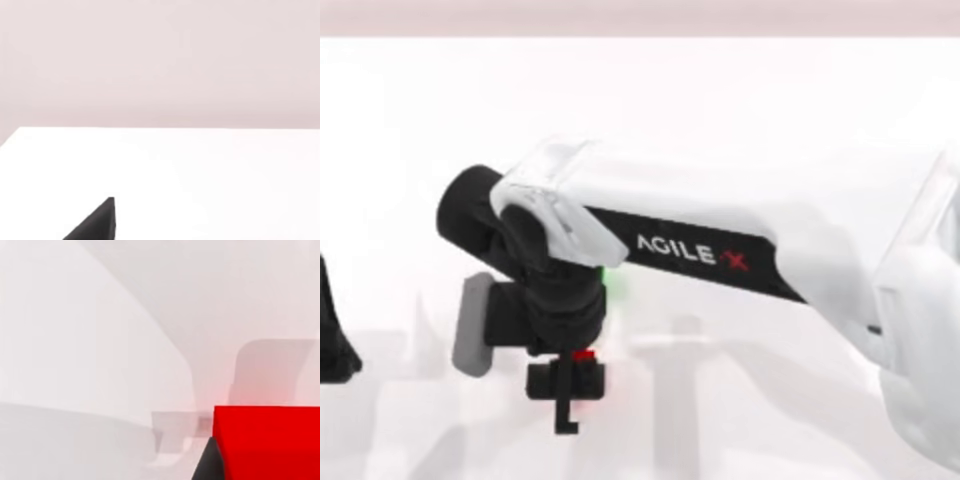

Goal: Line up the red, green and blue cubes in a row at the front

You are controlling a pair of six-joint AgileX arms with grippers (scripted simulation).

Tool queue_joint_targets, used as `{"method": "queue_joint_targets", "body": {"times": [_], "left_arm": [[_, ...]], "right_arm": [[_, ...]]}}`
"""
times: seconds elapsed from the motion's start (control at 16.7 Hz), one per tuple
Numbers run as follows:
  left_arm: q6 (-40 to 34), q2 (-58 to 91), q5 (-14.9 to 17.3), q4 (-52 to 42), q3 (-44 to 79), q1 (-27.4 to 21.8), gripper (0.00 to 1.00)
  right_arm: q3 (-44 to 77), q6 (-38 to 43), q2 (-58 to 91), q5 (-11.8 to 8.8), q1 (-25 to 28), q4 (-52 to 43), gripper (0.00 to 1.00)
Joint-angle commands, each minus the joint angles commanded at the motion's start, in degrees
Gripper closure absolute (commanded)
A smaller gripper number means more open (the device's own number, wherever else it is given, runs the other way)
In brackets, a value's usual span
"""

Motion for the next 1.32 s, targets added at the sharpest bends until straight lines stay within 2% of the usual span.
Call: {"method": "queue_joint_targets", "body": {"times": [0.36, 0.96, 1.32], "left_arm": [[0.00, 0.00, 0.00, 0.00, 0.00, 0.00, 0.00], [0.00, 0.00, 0.00, 0.00, 0.00, 0.00, 0.00], [0.00, 0.00, 0.00, 0.00, 0.00, 0.00, 0.00]], "right_arm": [[0.00, 0.00, 0.00, 0.00, 0.00, 0.00, 0.02], [0.20, -0.06, -0.01, 0.00, -0.08, -0.21, 0.00], [9.94, -0.18, -1.12, -0.03, 0.14, -11.59, 0.00]]}}
